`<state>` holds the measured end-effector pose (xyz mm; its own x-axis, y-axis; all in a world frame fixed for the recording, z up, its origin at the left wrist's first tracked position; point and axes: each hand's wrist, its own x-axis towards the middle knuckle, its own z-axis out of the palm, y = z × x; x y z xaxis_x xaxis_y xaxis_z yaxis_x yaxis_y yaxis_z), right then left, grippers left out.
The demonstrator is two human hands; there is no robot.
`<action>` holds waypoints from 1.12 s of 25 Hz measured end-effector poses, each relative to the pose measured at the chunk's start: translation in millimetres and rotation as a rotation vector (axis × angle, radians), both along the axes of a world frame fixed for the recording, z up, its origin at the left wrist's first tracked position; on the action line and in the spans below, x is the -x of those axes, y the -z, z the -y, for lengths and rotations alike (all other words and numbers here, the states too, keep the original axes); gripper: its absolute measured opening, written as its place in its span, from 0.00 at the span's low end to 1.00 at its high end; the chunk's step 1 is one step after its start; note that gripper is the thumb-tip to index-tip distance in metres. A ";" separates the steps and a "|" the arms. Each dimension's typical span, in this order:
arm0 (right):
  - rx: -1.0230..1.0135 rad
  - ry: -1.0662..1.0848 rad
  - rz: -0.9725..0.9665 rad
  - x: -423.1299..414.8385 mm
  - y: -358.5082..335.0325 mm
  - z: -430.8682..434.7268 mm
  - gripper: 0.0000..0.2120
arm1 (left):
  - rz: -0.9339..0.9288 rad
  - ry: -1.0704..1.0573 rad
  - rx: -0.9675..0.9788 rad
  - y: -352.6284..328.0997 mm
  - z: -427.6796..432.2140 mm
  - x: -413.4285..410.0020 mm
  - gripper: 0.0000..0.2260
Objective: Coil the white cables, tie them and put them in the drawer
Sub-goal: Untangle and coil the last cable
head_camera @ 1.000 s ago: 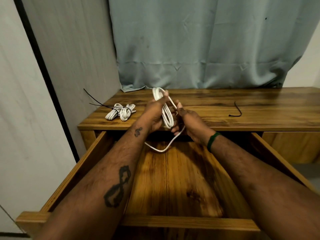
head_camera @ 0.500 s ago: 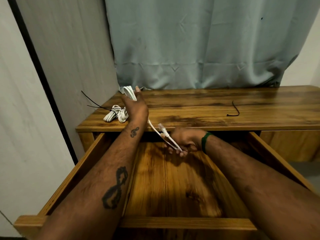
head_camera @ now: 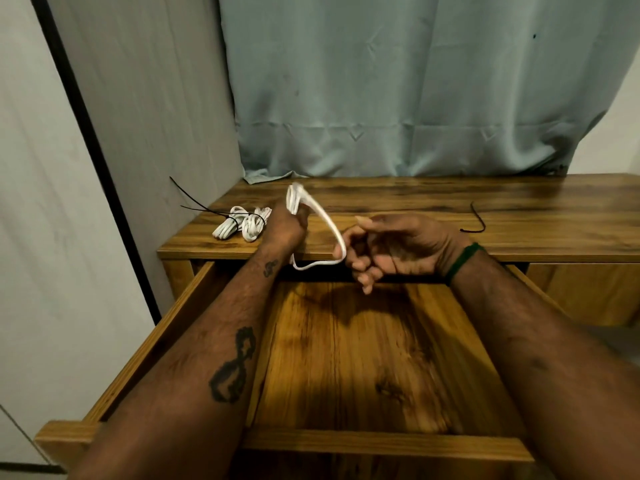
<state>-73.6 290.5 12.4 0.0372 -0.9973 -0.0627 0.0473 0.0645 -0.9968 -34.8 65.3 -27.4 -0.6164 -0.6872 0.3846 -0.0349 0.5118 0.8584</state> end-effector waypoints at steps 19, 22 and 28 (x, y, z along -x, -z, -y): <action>0.393 1.249 -0.283 21.9 14.3 26.0 0.11 | 0.351 0.820 -0.323 -20.4 -45.8 -20.9 0.13; 0.430 1.244 -0.359 20.9 17.1 23.1 0.13 | 0.349 0.838 -0.353 -22.2 -47.9 -21.2 0.13; 0.306 1.133 -0.718 10.9 24.8 32.2 0.07 | 0.173 0.536 -0.267 -22.5 -40.4 -20.4 0.19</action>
